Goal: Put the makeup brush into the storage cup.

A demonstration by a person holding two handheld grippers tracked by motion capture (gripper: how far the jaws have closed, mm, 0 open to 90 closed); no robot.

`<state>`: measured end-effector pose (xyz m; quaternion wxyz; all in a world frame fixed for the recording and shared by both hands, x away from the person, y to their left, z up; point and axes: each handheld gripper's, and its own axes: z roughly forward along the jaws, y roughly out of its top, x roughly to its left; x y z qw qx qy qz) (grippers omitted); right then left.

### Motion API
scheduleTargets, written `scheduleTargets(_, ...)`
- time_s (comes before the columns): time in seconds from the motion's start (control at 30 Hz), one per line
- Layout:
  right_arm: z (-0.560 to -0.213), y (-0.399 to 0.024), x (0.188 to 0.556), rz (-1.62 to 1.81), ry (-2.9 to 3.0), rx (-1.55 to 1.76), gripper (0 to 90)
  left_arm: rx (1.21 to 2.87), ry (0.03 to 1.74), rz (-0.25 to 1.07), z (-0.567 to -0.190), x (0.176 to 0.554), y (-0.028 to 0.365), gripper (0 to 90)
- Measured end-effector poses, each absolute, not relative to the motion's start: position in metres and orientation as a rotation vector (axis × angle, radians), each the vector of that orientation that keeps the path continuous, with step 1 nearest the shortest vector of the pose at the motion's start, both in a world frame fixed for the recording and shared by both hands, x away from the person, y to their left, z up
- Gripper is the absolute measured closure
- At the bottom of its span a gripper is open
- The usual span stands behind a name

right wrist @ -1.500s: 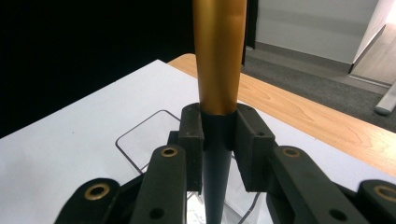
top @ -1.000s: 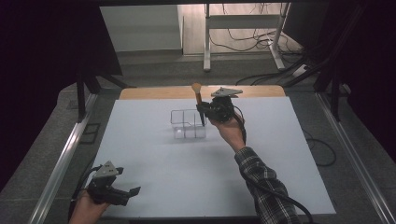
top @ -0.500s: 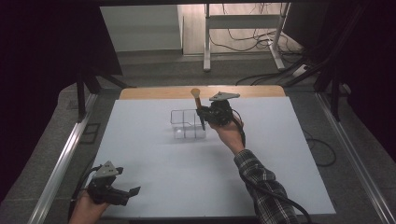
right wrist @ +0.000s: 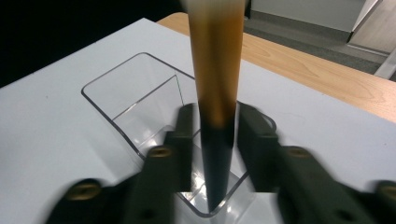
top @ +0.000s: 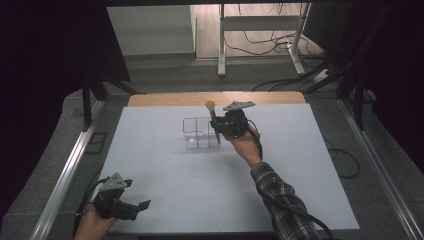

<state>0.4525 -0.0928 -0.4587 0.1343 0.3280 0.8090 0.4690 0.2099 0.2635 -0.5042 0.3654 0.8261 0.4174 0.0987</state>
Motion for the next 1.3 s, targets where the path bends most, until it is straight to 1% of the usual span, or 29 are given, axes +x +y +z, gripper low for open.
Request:
scheduleTargets(0.27,-0.453,-0.092,0.449,1.35,2.356,0.933,40.9,2.121,1.071,0.254,-0.504,0.21,0.264,0.1)
scheduleTargets(0.4,-0.451,-0.094,0.448,1.338,2.367,0.928,36.3,2.119,1.075,0.252,-0.504,0.21,0.264,0.1)
scheduleTargets(0.53,-0.449,-0.095,0.448,1.324,2.386,0.914,33.8,2.12,1.068,0.26,-0.504,0.21,0.264,0.1)
scheduleTargets(0.8,-0.446,-0.096,0.445,1.273,2.405,0.877,23.1,2.118,1.064,0.257,-0.503,0.21,0.264,0.2)
scheduleTargets(1.07,-0.444,-0.096,0.44,1.201,2.429,0.842,17.9,2.117,1.063,0.254,-0.504,0.21,0.264,0.1)
scheduleTargets(1.3,-0.441,-0.097,0.434,1.2,2.45,0.838,15.0,2.117,1.062,0.255,-0.504,0.21,0.264,0.1)
